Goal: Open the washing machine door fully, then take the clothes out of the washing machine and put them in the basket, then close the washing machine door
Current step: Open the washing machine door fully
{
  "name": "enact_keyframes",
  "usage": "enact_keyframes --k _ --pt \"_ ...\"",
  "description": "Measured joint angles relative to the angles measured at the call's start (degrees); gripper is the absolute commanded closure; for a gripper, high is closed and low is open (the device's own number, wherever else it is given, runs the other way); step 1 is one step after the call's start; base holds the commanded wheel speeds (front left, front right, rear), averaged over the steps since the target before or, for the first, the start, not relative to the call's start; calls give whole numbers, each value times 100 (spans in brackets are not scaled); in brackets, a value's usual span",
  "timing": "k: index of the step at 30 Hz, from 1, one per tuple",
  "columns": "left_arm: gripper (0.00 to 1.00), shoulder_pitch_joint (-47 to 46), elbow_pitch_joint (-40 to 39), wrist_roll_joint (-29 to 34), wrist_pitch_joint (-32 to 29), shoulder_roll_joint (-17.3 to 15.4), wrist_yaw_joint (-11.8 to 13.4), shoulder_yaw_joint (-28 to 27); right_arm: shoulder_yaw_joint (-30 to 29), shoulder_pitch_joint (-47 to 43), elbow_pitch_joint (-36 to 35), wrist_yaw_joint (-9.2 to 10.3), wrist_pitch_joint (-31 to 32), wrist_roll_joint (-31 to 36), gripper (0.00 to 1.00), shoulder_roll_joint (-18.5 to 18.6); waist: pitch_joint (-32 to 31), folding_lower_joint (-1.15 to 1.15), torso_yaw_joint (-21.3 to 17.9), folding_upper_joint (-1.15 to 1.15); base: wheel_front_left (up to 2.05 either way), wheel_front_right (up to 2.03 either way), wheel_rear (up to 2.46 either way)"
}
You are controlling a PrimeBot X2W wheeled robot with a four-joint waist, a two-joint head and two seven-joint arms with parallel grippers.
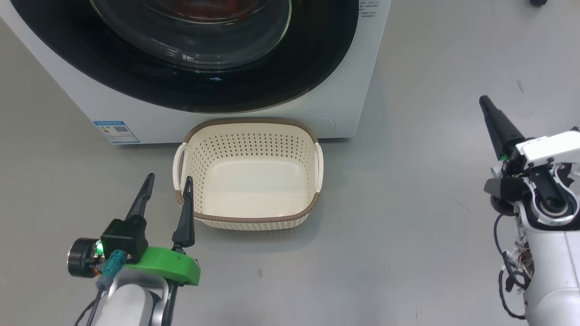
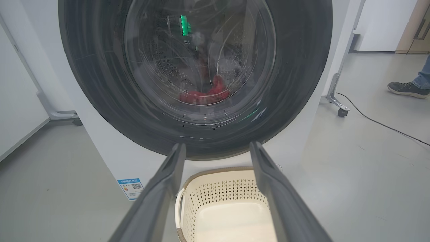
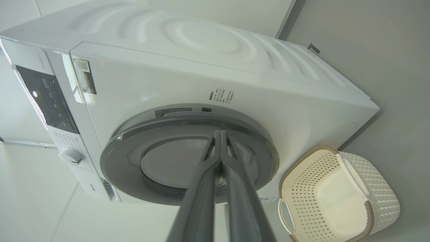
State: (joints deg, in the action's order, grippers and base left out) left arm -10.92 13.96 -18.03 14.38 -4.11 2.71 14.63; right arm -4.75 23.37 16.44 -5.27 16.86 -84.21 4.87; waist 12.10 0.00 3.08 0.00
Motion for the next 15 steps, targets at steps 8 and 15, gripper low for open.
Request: enact_keyframes --k 8,15 --pt "0 -236 -133 41 7 68 -48 60 -91 686 78 174 531 -328 100 276 359 0 182 0 0 0 0" --pt "0 -413 -207 122 7 109 -53 111 -174 1322 158 343 886 -558 100 476 660 0 369 0 0 0 0"
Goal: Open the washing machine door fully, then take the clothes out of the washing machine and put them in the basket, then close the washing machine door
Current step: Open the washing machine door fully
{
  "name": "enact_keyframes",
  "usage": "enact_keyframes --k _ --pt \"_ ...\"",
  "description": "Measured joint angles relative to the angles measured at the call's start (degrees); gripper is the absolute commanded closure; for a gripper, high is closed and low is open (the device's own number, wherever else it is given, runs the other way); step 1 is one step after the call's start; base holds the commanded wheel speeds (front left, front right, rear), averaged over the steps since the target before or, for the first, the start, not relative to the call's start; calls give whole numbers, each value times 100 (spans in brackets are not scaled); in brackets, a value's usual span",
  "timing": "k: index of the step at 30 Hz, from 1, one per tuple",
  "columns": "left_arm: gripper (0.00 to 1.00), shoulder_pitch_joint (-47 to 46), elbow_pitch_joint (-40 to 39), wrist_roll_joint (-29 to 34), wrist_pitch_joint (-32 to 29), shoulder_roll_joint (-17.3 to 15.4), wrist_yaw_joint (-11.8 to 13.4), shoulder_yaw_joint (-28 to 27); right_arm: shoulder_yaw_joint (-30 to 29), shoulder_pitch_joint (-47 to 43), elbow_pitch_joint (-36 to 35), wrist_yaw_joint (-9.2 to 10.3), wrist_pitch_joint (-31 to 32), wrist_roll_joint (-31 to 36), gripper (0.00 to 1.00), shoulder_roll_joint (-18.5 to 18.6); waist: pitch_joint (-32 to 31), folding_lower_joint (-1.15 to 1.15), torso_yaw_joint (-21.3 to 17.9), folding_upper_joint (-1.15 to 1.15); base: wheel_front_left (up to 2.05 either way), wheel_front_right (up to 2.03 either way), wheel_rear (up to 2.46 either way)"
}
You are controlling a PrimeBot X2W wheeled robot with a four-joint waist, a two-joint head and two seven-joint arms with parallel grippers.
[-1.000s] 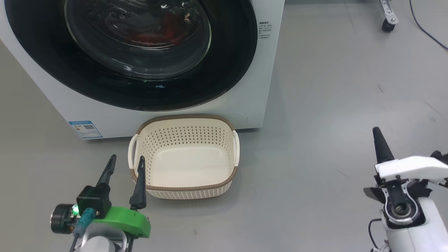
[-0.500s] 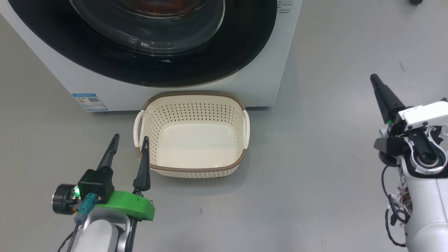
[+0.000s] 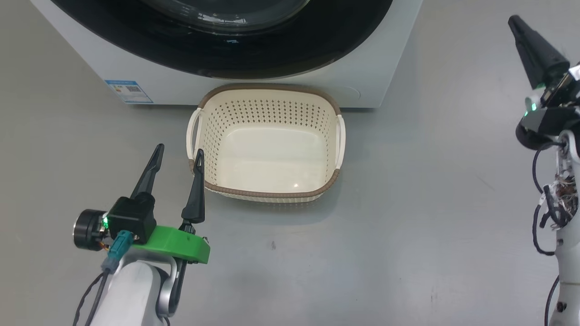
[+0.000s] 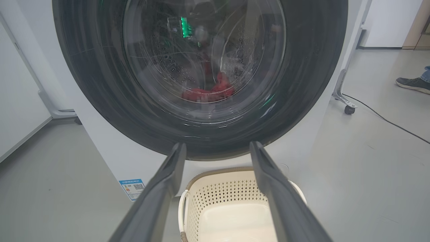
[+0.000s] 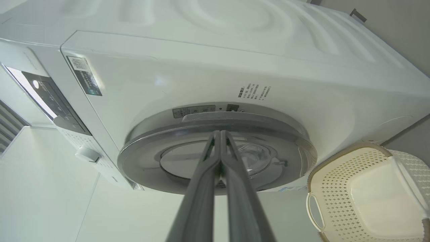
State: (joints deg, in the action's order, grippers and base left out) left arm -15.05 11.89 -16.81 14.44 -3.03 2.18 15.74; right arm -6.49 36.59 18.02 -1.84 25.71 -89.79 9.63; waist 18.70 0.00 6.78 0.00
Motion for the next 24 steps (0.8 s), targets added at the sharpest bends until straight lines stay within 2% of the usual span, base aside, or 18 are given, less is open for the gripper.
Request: enact_keyframes --k 4,9,15,24 --pt "0 -68 -49 24 0 12 -4 41 1 282 21 63 172 -80 100 93 126 0 78 0 0 0 0" --pt "0 -201 -136 37 0 33 -43 114 12 884 42 258 444 -196 100 254 391 0 229 0 0 0 0" --pt "0 -318 -164 46 0 53 -45 151 170 1335 136 404 690 -194 100 385 653 0 384 0 0 0 0" --pt "0 -508 -210 51 0 88 -52 287 364 2028 219 522 931 -131 100 576 1012 0 619 0 0 0 0"
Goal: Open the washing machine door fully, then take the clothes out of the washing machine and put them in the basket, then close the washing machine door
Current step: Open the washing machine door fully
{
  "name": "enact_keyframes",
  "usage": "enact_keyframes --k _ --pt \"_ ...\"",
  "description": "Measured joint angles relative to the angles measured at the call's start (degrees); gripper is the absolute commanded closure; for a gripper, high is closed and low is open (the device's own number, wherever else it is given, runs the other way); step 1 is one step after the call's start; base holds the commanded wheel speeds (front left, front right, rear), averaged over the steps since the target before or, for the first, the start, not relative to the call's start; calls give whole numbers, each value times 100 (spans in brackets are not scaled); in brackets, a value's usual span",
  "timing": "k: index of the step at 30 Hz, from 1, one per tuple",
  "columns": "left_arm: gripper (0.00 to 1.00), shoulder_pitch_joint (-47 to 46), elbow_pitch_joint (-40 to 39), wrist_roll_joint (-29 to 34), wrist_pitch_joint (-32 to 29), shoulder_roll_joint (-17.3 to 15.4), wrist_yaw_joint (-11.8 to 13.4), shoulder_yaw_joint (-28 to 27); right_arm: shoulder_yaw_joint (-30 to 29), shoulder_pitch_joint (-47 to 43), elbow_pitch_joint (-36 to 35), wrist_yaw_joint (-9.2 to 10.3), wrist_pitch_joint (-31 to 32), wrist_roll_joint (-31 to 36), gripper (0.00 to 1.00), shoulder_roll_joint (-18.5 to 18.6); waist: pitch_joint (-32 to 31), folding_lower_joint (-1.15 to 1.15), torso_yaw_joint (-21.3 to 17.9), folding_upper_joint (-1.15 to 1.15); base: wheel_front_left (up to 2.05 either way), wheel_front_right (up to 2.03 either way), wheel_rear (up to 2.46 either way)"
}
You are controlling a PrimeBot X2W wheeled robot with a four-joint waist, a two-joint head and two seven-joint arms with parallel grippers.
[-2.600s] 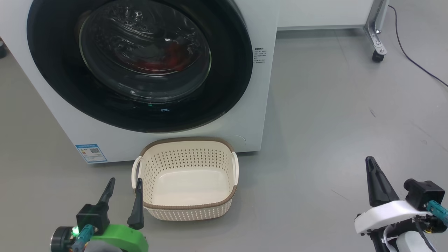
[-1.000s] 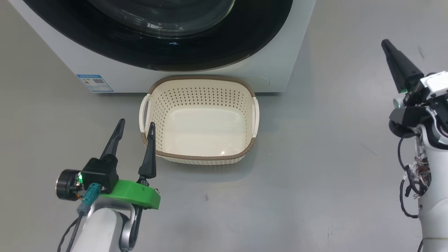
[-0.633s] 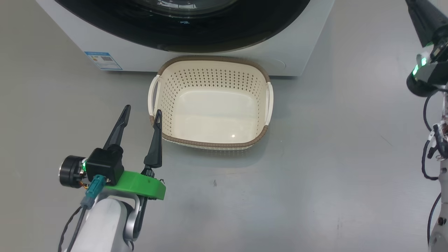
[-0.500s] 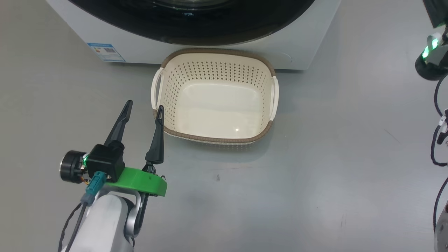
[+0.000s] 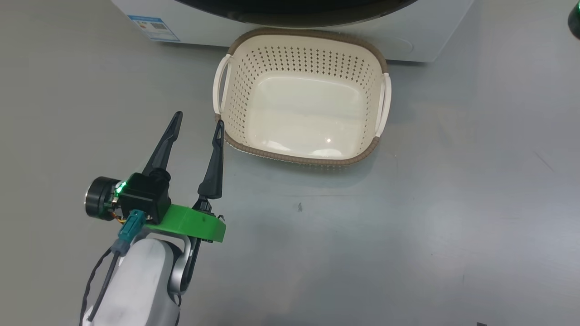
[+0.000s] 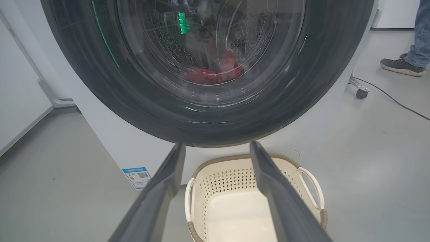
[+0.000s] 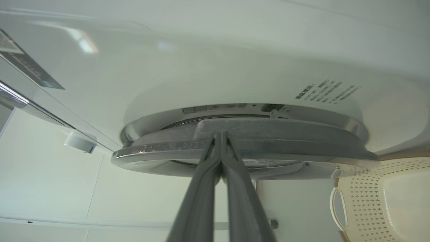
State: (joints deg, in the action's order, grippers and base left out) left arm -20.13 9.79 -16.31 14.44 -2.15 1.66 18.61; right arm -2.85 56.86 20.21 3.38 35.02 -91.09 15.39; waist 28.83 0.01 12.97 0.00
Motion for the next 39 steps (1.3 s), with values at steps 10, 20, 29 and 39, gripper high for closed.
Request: enact_keyframes --k 10,20,29,39 --pt "0 -221 -82 -22 0 31 -34 140 100 734 143 153 99 104 100 145 358 0 277 0 0 0 0" --pt "0 -454 -240 -297 1 54 12 290 315 1159 391 233 236 249 100 242 694 0 538 0 0 0 0" --pt "0 -489 -255 -378 1 63 108 355 342 1331 626 222 380 244 100 253 826 0 639 0 0 0 0" --pt "0 -573 -255 -386 1 66 164 374 404 1341 809 123 760 113 100 297 833 -1 612 0 0 0 0"
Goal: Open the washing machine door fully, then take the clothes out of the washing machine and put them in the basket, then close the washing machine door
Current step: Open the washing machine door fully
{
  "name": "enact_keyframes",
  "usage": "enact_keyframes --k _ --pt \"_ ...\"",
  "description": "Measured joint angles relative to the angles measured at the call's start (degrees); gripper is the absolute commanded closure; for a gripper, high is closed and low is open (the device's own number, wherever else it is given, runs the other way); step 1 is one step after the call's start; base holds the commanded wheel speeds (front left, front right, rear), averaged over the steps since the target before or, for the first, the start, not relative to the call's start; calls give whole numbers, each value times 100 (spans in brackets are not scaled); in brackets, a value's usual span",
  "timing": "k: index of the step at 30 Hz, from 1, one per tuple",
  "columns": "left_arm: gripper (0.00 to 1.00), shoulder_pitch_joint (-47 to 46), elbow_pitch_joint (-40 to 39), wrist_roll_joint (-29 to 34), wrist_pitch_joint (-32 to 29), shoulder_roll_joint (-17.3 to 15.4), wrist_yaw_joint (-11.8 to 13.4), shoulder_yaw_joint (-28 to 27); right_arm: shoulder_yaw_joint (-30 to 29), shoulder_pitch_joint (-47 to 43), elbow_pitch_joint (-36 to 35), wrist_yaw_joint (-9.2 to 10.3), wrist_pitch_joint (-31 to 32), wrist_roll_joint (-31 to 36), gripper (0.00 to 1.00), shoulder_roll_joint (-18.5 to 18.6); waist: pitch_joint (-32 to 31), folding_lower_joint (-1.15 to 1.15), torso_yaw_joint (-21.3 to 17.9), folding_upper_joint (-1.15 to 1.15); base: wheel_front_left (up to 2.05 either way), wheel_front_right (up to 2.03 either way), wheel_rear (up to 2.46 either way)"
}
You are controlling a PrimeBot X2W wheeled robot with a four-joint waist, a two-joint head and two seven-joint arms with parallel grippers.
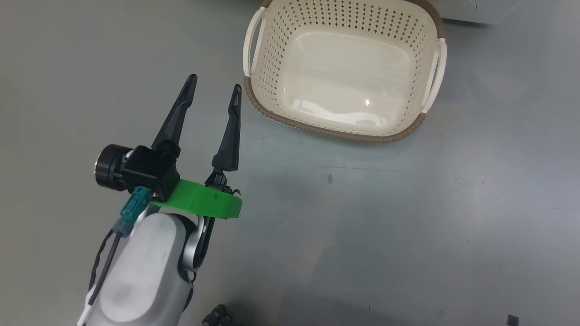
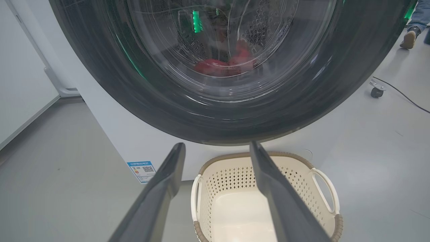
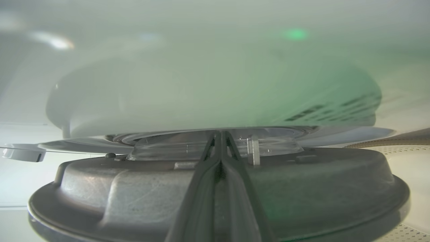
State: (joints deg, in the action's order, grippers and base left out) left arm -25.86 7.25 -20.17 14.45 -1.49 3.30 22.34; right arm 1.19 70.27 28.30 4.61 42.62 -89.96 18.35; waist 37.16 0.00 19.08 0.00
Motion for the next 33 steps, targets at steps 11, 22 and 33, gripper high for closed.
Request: enact_keyframes --k 11,22,33 --pt "0 -1 37 0 0 3 44 9 130 -166 186 -218 477 -230 100 -35 -131 0 -71 0 0 0 0" --pt "0 9 152 0 0 3 75 10 243 -563 267 -420 849 -334 100 -85 -393 0 -173 0 0 0 0" --pt "0 45 292 5 0 3 94 10 358 -1014 276 -660 1109 -431 100 -218 -675 0 -264 0 0 0 0"
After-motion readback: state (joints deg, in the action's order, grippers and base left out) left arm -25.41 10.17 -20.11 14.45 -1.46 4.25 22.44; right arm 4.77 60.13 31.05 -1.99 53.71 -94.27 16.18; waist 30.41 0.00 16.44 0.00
